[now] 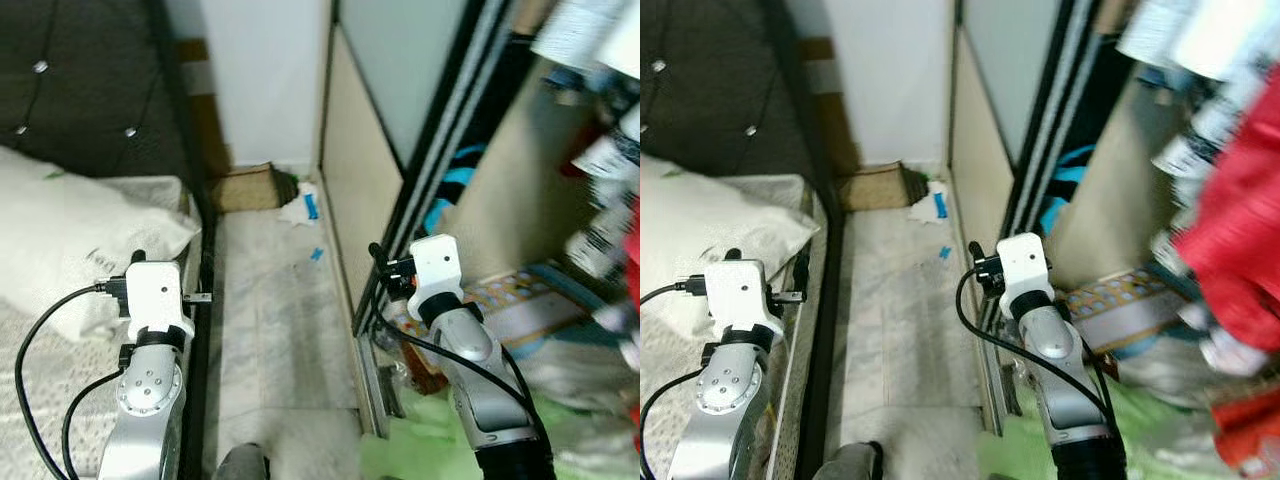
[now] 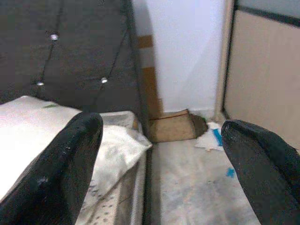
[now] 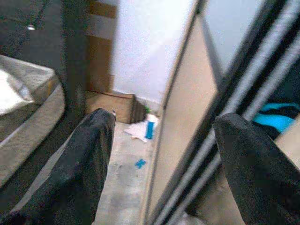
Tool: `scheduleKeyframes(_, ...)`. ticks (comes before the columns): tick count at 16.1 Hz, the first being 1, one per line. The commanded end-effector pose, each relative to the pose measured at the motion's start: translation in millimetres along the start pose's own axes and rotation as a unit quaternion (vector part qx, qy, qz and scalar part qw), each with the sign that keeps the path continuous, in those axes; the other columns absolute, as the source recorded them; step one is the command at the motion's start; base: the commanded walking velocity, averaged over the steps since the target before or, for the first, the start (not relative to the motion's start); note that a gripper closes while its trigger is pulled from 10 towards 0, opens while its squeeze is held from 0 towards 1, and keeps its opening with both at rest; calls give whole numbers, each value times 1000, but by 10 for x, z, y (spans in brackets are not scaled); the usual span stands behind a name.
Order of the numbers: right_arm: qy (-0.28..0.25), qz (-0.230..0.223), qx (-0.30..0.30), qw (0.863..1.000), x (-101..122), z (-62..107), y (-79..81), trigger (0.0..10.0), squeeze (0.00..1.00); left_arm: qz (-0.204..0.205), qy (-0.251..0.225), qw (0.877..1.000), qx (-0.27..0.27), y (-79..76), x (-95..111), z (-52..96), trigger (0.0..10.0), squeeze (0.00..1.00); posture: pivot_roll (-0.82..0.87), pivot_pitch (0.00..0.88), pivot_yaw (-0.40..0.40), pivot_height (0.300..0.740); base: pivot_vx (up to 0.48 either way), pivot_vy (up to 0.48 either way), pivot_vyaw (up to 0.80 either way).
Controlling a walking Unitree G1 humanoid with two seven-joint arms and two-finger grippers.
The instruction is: Clean up the room
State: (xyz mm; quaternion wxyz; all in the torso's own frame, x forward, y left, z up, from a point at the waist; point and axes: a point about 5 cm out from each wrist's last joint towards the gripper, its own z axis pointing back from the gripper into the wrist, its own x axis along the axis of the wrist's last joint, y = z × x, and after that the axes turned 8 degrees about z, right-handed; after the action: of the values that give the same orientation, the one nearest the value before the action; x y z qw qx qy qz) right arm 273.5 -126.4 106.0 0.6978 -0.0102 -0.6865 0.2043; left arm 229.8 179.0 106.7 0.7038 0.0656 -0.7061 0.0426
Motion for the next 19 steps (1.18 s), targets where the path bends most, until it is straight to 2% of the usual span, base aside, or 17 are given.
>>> scheduleKeyframes(1, -14, 0, 2, 1000, 53, -10, -26, 10000, 0, -6, -12, 1000, 3, -15, 53, -6, 10000, 0, -31, 0, -65, 740, 0, 0, 800)
scheduleKeyframes(19, -26, -8, 16, 1000, 81, -76, 2, 10000, 0, -2, -12, 1000, -9, -33, 46, -36, 10000, 0, -30, 0, -61, 740, 0, 0, 800)
